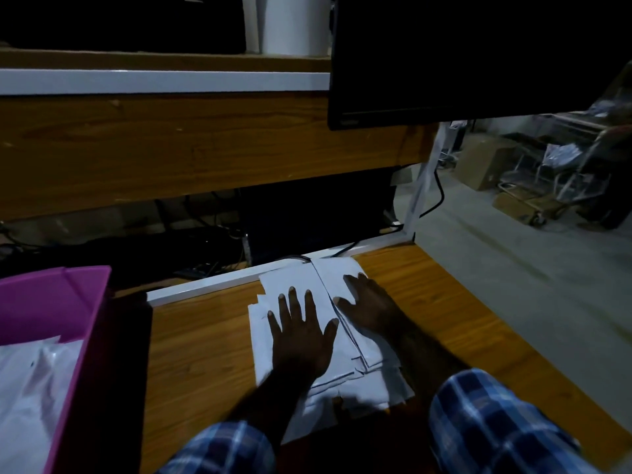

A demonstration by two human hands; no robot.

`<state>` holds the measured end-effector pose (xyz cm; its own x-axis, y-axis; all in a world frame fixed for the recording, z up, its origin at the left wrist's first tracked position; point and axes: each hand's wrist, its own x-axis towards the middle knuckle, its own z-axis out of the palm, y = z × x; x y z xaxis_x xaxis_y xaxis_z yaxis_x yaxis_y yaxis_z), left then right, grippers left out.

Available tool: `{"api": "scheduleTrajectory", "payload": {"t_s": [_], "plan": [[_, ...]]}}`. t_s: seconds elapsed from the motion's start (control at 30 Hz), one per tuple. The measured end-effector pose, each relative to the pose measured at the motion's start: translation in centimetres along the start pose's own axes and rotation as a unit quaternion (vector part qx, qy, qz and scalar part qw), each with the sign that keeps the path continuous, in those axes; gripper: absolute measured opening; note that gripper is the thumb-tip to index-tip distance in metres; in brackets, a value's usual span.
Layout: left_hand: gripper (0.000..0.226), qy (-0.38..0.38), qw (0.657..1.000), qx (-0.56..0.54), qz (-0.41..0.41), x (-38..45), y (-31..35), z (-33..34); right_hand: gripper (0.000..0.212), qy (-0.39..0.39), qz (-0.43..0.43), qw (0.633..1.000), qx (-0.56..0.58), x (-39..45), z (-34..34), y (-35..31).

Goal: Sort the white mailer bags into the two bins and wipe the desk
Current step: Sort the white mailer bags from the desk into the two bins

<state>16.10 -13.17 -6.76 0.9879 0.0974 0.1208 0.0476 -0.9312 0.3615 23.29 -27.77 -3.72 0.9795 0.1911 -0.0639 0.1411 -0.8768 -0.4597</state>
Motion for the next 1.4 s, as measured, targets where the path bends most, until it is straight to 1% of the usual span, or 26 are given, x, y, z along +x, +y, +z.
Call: {"api": "scheduleTrajectory", "payload": {"t_s": [0.07, 0.13, 0.27, 0.37, 0.47, 0.57, 0.7, 0.8, 0.87, 0.93, 1.03, 1.1, 1.2, 1.3, 1.4], "plan": [[0.082, 0.014, 1.000, 0.002, 0.001, -0.1, -0.1, 0.4, 0.067, 0.008, -0.003, 1.000, 0.023, -0.2, 0.8, 0.3], [0.077, 0.024, 1.000, 0.001, -0.004, -0.4, -0.3, 0.7, 0.066, 0.031, -0.003, 0.999, 0.039, -0.4, 1.5, 0.4], [0.079, 0.031, 1.000, 0.003, 0.000, -0.5, -0.6, 1.0, 0.063, 0.065, -0.020, 0.997, 0.037, -0.5, 2.8, 1.1], [0.079, 0.024, 1.000, 0.018, 0.002, -0.1, -0.3, 0.7, 0.054, 0.086, -0.033, 0.995, 0.033, -0.6, 3.1, 1.4], [0.078, 0.001, 0.999, 0.032, -0.018, 0.5, 0.0, 0.0, 0.046, 0.120, -0.052, 0.991, 0.035, -0.8, 2.6, 1.2], [0.072, 0.009, 0.999, 0.021, -0.033, 1.1, 0.1, -1.0, 0.039, 0.123, -0.050, 0.991, 0.030, -0.8, 2.3, 0.9], [0.068, -0.008, 0.998, -0.041, -0.039, 1.3, -0.2, -1.1, 0.037, 0.134, -0.046, 0.990, 0.017, -1.0, 2.3, 0.4], [0.055, 0.034, 0.997, -0.066, -0.030, 1.0, -0.6, -1.0, 0.037, 0.144, -0.059, 0.988, 0.009, -1.2, 2.1, 0.0], [0.049, 0.052, 0.997, -0.058, -0.020, 1.2, -0.9, -1.1, 0.036, 0.152, -0.063, 0.986, 0.008, -1.4, 1.7, -0.3], [0.052, 0.047, 0.998, -0.042, -0.016, 1.6, -1.2, -1.3, 0.036, 0.160, -0.066, 0.985, 0.008, -1.6, 1.2, -0.9], [0.065, 0.048, 0.999, 0.006, 0.004, 2.2, -2.1, -1.3, 0.036, 0.184, -0.072, 0.980, 0.015, -1.8, 0.6, -2.1], [0.067, 0.054, 0.997, 0.042, 0.020, 2.5, -2.7, -1.8, 0.036, 0.201, -0.076, 0.976, 0.028, -1.9, 0.3, -3.0], [0.060, 0.087, 0.995, 0.038, 0.033, 2.1, -2.3, -5.0, 0.037, 0.213, -0.083, 0.972, 0.053, -2.0, -0.5, -5.0], [0.050, 0.158, 0.986, 0.017, 0.054, 1.1, -1.8, -8.9, 0.035, 0.237, -0.090, 0.963, 0.090, -2.1, -1.1, -7.5], [0.053, 0.179, 0.983, 0.016, 0.035, 0.5, -3.1, -12.4, 0.033, 0.260, -0.106, 0.951, 0.131, -2.4, -1.6, -10.4]]}}
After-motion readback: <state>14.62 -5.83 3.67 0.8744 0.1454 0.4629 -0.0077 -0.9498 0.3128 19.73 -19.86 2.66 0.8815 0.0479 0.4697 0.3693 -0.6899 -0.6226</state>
